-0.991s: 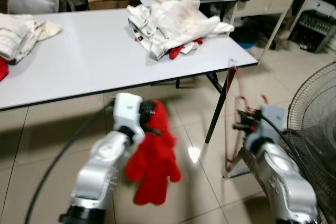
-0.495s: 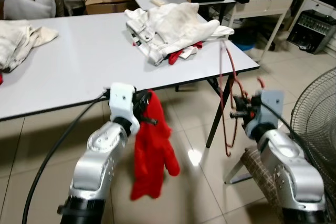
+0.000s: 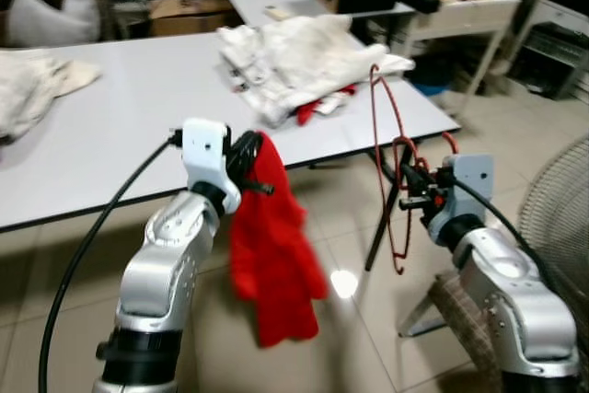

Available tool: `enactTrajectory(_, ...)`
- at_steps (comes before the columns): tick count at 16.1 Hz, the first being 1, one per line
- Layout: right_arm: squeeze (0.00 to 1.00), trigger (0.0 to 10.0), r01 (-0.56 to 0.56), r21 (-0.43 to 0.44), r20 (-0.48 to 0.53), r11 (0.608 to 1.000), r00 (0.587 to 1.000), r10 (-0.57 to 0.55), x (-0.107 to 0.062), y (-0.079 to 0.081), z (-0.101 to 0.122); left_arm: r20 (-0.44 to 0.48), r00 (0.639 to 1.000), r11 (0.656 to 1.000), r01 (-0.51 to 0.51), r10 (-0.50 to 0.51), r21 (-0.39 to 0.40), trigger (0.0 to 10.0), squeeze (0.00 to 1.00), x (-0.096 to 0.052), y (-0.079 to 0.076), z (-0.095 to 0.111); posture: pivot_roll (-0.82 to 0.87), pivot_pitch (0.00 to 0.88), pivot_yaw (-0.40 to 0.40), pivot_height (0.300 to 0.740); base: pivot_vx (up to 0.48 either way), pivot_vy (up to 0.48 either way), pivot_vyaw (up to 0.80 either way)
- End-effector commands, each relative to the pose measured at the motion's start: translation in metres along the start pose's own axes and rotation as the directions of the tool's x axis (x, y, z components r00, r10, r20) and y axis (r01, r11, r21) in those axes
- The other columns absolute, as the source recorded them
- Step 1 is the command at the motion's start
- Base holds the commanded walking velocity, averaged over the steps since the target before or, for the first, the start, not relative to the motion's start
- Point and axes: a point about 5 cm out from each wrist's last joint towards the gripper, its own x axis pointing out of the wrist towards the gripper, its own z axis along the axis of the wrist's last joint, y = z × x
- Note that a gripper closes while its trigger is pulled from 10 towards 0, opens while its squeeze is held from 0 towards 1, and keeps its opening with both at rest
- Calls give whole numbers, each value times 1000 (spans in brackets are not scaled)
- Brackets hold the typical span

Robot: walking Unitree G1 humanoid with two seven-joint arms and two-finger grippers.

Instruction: Hang hanger

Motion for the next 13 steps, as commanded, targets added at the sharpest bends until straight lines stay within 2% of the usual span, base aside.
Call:
enactTrajectory(1, 0, 10000, -2, -3, 1, 1000, 1000, 2, 0, -2, 2, 32, 999, 1000, 15, -15, 4, 10000, 0, 3, -5, 9, -125, 0, -13, 740, 337, 0, 0)
enactTrajectory(4, 0, 10000, 19, -66, -19, 998, 1000, -20, 0, -3, 0, 24, 1000, 1000, 0, 0, 3, 10000, 0, 2, -1, 10, -121, 0, -6, 740, 339, 0, 150)
enactTrajectory(7, 0, 10000, -16, -87, -28, 996, 1000, 13, -1, 1, -1, 21, 1000, 1000, 4, -4, 15, 10000, 0, 4, 0, 12, -122, 0, -1, 740, 345, 0, 800)
enactTrajectory(11, 0, 10000, -14, -102, -11, 995, 1000, 13, -2, -2, 3, 18, 999, 999, 31, -32, 29, 10000, 0, 8, -2, 14, -128, 0, 11, 740, 343, 0, 0)
enactTrajectory(13, 0, 10000, -37, -165, -4, 986, 999, 36, -3, -12, 12, 26, 997, 996, 77, -79, 45, 10000, 0, 19, -4, 19, -133, 0, 17, 740, 343, 0, 0)
